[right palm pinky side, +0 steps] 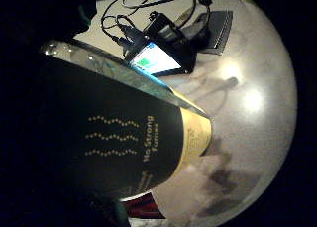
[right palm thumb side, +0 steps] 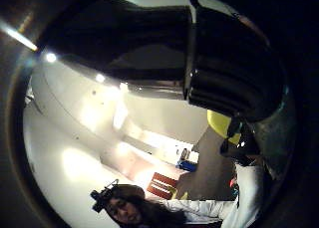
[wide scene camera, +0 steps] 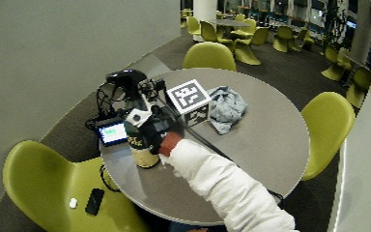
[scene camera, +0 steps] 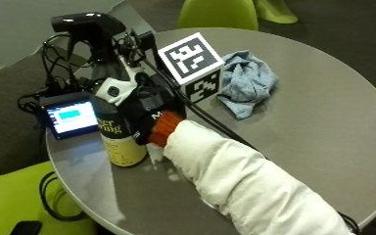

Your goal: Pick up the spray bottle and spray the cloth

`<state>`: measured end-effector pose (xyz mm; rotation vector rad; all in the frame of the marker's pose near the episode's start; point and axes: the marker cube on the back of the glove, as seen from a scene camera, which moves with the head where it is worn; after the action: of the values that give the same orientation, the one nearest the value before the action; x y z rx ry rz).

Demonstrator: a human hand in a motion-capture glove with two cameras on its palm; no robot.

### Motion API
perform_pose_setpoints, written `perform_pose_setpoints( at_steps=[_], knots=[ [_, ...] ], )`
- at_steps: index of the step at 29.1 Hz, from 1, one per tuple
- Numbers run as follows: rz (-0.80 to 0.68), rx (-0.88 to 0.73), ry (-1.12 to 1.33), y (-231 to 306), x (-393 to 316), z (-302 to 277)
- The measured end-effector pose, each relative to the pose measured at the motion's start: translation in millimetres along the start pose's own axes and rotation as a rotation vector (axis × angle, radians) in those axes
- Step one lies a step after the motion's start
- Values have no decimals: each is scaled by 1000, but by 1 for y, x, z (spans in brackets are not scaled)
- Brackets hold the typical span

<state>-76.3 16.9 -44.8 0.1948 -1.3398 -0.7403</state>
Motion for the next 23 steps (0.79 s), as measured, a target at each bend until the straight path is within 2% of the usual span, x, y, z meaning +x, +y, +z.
perform_pose_setpoints(
  at_steps=[7, 12, 17, 20, 23],
  knots=[
    [-23, -24, 32, -6, -3, 22],
    [-3, -145, 16, 0, 7, 31],
    [72, -243, -143, 52, -14, -7],
    [86, -266, -142, 85, -23, -35],
    [86, -270, -130, 93, -24, -42]
  ],
)
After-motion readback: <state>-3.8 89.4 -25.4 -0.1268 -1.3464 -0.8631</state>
